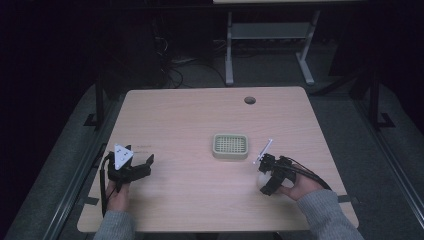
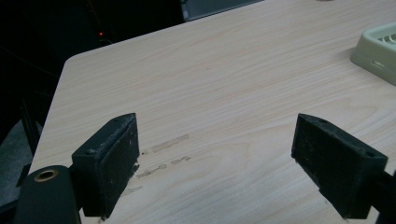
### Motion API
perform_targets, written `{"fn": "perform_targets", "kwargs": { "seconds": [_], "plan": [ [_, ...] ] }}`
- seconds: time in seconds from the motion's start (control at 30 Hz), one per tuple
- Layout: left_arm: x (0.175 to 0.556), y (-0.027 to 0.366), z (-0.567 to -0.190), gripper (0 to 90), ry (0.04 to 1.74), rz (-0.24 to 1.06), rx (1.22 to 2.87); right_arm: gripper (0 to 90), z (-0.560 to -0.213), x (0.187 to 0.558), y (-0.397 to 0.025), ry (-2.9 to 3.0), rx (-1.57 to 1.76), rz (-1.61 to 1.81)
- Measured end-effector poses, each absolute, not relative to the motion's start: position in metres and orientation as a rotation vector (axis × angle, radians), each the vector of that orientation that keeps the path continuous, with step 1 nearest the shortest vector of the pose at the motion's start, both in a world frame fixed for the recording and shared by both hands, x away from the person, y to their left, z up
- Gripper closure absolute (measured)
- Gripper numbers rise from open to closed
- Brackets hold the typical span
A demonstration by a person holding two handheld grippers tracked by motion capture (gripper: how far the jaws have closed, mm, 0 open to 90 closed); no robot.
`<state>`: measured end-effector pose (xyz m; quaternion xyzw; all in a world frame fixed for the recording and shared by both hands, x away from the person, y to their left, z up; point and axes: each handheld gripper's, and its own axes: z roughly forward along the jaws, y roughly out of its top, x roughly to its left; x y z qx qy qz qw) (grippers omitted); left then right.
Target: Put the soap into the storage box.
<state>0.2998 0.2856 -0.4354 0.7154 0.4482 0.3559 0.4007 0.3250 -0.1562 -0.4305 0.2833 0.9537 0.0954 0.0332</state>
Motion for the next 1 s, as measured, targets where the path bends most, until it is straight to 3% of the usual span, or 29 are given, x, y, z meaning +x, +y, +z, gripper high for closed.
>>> {"fn": "perform_targets", "kwargs": {
  "seconds": [1.0],
  "plan": [
    [0.2998,0.2855,-0.4353,14.8,1.133,0.900,1.809,22.1,-0.4342,0.3262,-0.1509,2.943,0.831,0.232]
  ]
}}
